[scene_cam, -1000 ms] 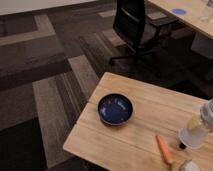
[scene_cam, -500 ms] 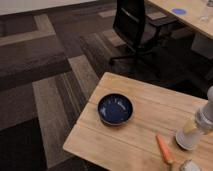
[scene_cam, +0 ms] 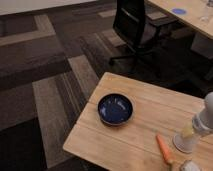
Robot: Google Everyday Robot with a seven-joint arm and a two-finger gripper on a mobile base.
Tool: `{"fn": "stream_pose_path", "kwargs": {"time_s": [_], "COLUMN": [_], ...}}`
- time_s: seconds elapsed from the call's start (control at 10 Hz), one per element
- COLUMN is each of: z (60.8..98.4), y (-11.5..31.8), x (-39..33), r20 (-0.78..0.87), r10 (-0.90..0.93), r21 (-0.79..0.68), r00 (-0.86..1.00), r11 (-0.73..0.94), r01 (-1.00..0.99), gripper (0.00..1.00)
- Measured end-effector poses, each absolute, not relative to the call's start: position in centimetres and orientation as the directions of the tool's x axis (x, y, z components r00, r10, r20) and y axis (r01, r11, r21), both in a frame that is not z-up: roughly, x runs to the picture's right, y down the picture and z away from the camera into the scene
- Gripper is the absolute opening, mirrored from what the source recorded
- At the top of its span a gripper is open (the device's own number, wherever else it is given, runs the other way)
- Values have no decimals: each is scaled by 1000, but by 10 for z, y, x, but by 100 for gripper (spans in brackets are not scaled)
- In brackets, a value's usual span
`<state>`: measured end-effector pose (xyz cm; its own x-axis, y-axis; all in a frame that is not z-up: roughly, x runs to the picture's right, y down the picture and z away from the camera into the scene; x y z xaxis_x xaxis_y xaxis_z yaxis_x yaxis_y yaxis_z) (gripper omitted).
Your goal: Place the ceramic cup over the eraser
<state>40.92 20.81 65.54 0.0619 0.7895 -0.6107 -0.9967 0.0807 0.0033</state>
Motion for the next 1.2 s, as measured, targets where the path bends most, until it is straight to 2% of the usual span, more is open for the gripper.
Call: {"fn": "stream_pose_path", "kwargs": {"time_s": [0.1,0.2,0.7,0.9,1.0,1.1,1.2], "z": [657,657,658,658,658,658,658], "y": [210,210,212,212,212,212,212], "x": [409,409,409,409,409,409,409], "r20": [-615,-616,-618,-618,-618,-619,-619], "r10": [785,785,783,783,783,782,782], "r21": [2,3,3,3,3,3,3], "r00": [73,73,72,71,71,71,71], "r11": [95,94,93,93,93,93,93], "r01": [-996,-996,-996,-996,-996,-996,-996], "gripper": [7,7,7,2,8,22,43]}}
